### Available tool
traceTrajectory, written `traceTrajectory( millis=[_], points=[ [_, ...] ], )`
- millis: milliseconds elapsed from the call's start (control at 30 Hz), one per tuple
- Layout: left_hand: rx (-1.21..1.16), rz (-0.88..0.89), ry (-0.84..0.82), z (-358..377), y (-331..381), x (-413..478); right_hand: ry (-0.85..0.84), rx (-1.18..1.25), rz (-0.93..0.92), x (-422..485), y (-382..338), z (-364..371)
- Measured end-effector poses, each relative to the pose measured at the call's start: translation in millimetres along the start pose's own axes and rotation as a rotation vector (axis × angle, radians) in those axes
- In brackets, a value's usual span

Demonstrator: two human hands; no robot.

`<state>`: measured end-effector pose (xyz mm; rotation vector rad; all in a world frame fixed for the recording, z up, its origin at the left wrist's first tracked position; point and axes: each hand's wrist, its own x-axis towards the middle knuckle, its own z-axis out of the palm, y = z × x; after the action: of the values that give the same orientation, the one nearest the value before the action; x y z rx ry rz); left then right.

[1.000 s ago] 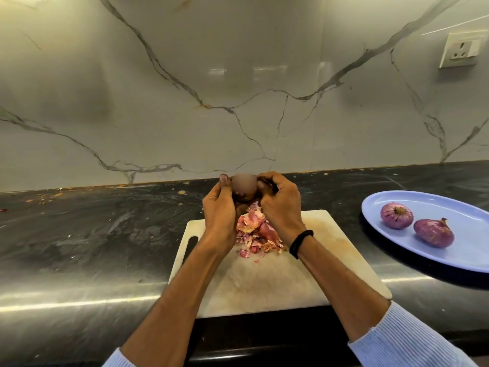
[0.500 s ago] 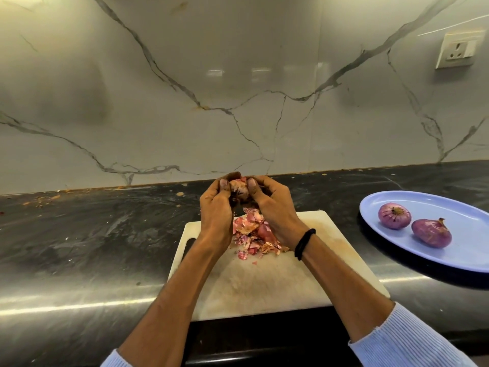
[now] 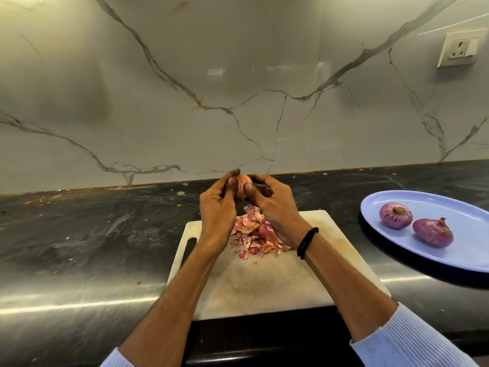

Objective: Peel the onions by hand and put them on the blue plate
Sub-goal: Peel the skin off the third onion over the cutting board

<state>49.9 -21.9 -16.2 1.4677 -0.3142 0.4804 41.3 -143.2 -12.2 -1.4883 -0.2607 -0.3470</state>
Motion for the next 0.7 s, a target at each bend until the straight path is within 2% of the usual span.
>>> traceTrajectory(
  millis=[267, 700],
  points=[
    [0.289, 0.18, 0.146, -3.5, -4.8, 1.1, -0.035, -0.012, -0.032, -1.2, 1.3, 2.0],
    [0.476, 0.314, 0.171, 0.8, -0.3, -7.6, -0.022, -0.022, 0.017, -3.3, 0.4, 3.5]
  ],
)
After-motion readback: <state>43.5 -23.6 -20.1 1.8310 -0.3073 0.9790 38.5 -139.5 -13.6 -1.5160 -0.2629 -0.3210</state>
